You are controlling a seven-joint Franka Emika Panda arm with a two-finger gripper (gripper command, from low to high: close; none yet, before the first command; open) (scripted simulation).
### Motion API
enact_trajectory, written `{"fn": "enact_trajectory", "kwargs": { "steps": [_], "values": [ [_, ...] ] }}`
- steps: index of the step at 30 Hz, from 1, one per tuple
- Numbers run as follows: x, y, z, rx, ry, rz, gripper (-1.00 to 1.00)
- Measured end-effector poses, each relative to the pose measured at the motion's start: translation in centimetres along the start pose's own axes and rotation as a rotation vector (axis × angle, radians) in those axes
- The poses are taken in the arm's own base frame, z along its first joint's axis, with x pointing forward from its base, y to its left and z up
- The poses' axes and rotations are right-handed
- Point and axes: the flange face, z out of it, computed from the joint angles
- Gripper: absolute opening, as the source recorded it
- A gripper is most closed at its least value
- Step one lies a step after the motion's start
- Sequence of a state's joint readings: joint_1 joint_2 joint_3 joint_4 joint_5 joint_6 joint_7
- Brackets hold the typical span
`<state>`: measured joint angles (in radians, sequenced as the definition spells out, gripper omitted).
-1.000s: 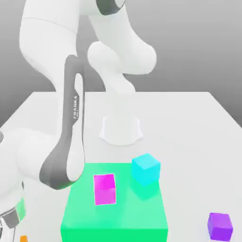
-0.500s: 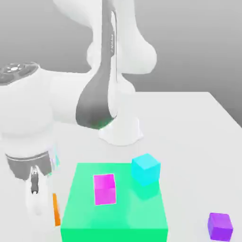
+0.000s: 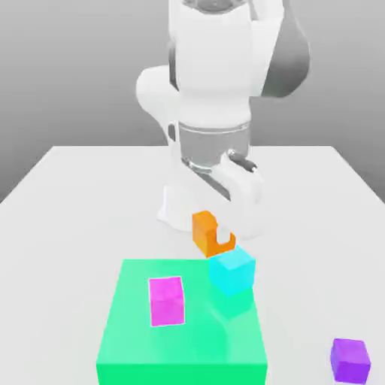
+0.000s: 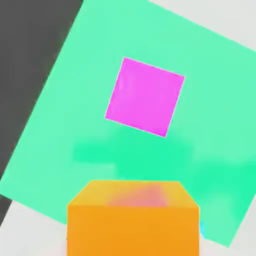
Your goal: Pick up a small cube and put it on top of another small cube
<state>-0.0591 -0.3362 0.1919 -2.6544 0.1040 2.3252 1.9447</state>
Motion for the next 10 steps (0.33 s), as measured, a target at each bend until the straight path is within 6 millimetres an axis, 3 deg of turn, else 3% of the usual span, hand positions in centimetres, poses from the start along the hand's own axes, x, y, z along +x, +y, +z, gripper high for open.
{"fn": "enact_trajectory", "kwargs": {
  "steps": [2,6,7,10],
  "values": [
    [-0.5,1.7,0.5,0.002,0.009,-0.007,-1.00],
    [-0.6,2.1,4.8,0.003,0.014,-0.009,-1.00],
    [-0.6,2.2,5.8,0.003,0.013,-0.009,1.00],
    [-0.6,2.2,5.8,0.003,0.013,-0.009,1.00]
  ]
}}
